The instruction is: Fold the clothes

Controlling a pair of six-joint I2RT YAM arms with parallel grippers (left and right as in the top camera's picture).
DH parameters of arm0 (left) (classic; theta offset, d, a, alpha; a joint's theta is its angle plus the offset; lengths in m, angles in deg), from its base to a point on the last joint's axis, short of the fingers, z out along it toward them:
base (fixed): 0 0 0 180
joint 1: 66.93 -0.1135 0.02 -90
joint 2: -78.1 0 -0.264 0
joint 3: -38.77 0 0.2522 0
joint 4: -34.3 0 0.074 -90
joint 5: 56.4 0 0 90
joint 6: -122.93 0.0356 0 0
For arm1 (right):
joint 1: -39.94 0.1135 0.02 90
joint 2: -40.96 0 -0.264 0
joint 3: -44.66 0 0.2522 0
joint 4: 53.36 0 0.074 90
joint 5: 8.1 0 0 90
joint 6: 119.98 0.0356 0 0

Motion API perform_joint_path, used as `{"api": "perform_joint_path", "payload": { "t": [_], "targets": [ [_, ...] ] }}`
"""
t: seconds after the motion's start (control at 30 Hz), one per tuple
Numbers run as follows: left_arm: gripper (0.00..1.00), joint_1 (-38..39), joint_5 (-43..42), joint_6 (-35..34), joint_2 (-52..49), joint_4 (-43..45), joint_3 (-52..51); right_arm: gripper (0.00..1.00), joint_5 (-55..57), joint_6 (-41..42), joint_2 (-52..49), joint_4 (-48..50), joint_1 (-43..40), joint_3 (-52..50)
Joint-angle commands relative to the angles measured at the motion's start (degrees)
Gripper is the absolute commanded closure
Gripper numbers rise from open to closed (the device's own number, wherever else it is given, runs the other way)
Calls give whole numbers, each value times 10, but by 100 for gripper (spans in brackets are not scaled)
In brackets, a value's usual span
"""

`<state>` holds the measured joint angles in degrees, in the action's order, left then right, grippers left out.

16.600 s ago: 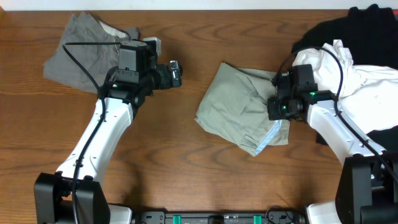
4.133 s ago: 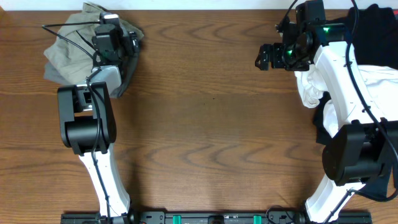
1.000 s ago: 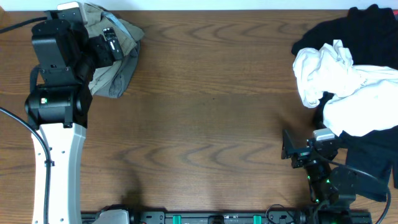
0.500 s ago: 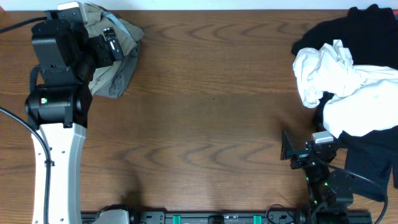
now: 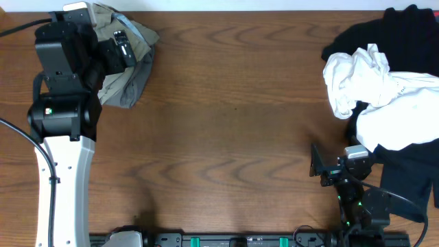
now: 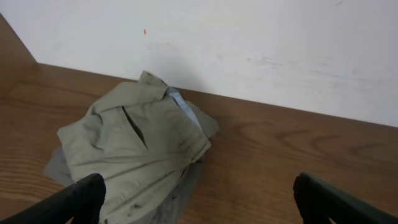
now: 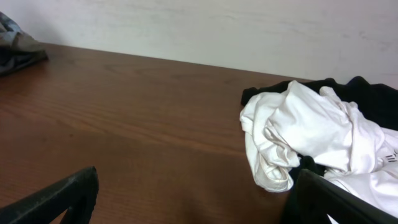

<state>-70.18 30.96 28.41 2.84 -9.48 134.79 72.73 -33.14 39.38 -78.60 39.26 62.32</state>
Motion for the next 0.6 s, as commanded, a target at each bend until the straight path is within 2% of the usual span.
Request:
{"api": "perform_joint_path", "payload": {
  "t": [0.0, 0.37, 0.57],
  "targets": [
    [2, 1, 0, -5, -1, 0, 1, 1, 3, 1, 3, 2, -5, -4],
    [2, 1, 1, -5, 0, 0, 0, 1, 3, 1, 3, 2, -5, -4],
    [2, 0, 5, -1, 47, -69, -23, 1, 3, 1, 3, 2, -5, -4]
  ]
}}
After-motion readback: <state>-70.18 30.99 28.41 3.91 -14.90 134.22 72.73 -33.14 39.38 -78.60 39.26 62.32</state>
